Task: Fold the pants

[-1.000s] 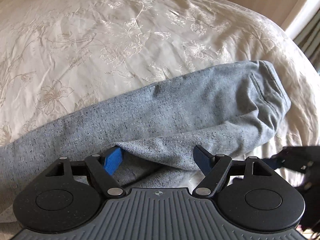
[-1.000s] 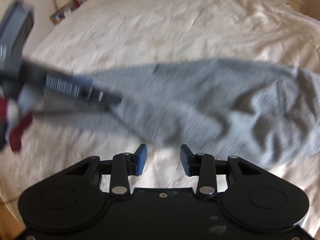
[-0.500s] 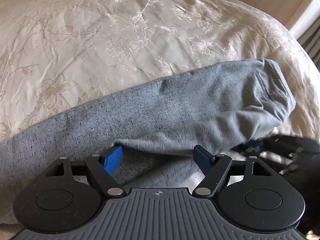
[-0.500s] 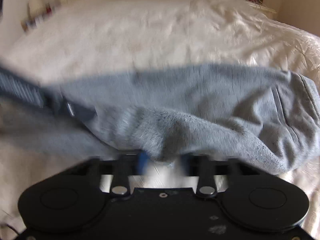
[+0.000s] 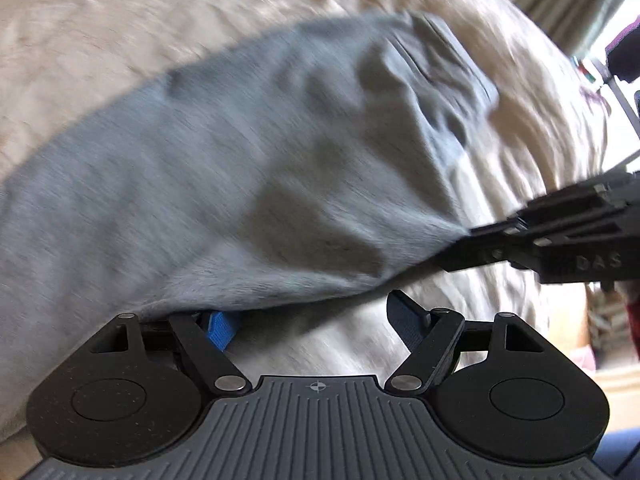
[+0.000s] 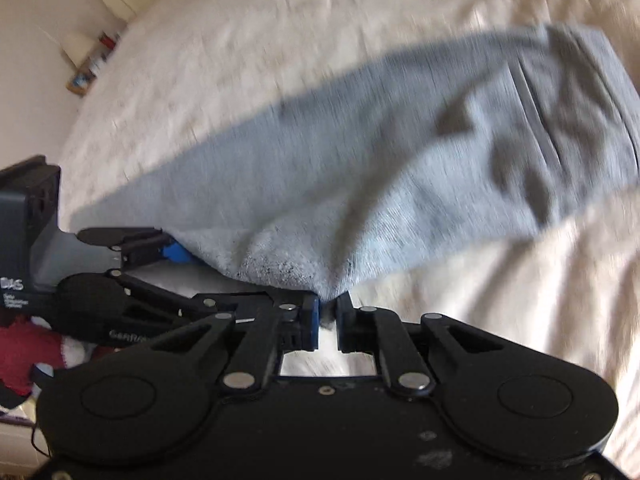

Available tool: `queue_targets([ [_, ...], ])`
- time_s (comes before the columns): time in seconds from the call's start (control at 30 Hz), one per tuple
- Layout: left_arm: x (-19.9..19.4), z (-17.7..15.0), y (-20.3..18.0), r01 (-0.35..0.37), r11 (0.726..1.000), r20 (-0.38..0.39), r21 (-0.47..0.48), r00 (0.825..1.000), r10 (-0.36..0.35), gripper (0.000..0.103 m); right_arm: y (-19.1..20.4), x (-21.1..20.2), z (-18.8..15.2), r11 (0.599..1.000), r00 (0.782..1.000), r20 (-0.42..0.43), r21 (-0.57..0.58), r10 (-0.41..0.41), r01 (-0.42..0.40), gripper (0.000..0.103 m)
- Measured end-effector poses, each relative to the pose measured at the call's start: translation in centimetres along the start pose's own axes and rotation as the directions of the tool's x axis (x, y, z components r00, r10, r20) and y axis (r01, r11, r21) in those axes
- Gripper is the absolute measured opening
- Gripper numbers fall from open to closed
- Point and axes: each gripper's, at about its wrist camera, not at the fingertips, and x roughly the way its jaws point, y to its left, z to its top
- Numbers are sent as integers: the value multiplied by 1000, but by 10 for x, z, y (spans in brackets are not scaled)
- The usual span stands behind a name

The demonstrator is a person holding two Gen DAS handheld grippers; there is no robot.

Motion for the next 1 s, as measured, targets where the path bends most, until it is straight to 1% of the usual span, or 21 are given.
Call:
queue_targets([
  [0.07, 9, -7, -11, -11, 999, -26, 40, 1000, 12, 76, -1, 7, -8, 1000, 999, -46, 1, -18, 18, 7],
  [0.1, 12, -9, -15, -12, 998, -34, 58, 999, 14, 76, -1, 11, -12, 1000, 997, -69, 1, -28, 28, 3],
  [0.2, 12, -16, -26, -15, 993, -56, 114, 998, 22, 76, -2, 14, -21, 999, 994, -97, -23, -41, 39, 4],
  [0.27, 1, -18, -31, -6, 989, -47, 145, 999, 13, 76, -3, 5, -24, 1000, 998, -63, -6, -18, 17, 12],
  [0.3, -6, -20, -33, -6, 987, -27, 159, 1000, 11, 76, -6, 0, -24, 1000, 999, -41, 15, -10, 11, 17],
  [0.33, -15, -20, -34, -3, 985, 2, 174, 1000, 3, 76, -7, -4, -22, 999, 1000, -12, 37, -5, 6, 20],
  [0.4, -31, -19, -35, 0, 982, 53, 188, 999, -10, 76, -10, -11, -17, 998, 999, 54, 66, -5, 2, 20],
  [0.5, -44, -10, -33, -33, 985, 132, 172, 991, 10, 76, -5, -18, -10, 999, 986, 163, 51, -17, 9, 20],
  [0.53, -44, -5, -32, -41, 987, 153, 152, 988, 17, 76, -1, -16, -6, 1000, 983, 183, 30, -14, 8, 20],
  [0.6, -39, 0, -25, -62, 995, 179, 83, 983, 46, 76, 7, -6, 0, 1000, 983, 184, -12, -10, 12, 20],
  [0.67, -22, 3, -14, -95, 995, 155, 1, 983, 94, 76, 11, 10, 1, 998, 989, 148, -54, -20, 29, 20],
  [0.7, -9, 1, -9, -107, 993, 116, -43, 987, 111, 76, 12, 20, -1, 996, 993, 108, -75, -43, 52, 20],
  [0.73, 7, -3, 0, -120, 989, 48, -92, 991, 125, 76, 12, 34, 0, 993, 996, 58, -89, -75, 80, 19],
  [0.77, 18, -8, 5, -133, 984, -8, -122, 991, 133, 76, 8, 45, -6, 990, 994, 1, -94, -109, 109, 17],
  [0.8, 25, -13, 7, -133, 983, -32, -129, 991, 130, 79, 5, 50, -10, 990, 993, -26, -86, -117, 114, 15],
  [0.83, 25, -16, 4, -129, 986, -22, -108, 992, 127, 82, 1, 50, -14, 991, 993, -37, -72, -112, 109, 15],
  [0.87, 23, -18, -2, -123, 989, -29, -78, 992, 121, 85, -2, 45, -17, 993, 994, -34, -57, -102, 100, 15],
  [0.9, 22, -17, -5, -121, 991, -42, -59, 992, 119, 85, -4, 38, -17, 995, 995, -24, -46, -92, 91, 15],
  [0.97, 18, -16, -12, -132, 991, -38, -26, 991, 130, 85, -15, 19, -17, 997, 997, 32, -4, -74, 74, 18],
  [1.0, 15, -13, -14, -137, 990, -25, -23, 990, 136, 85, -21, 8, -15, 997, 995, 62, 22, -74, 73, 26],
])
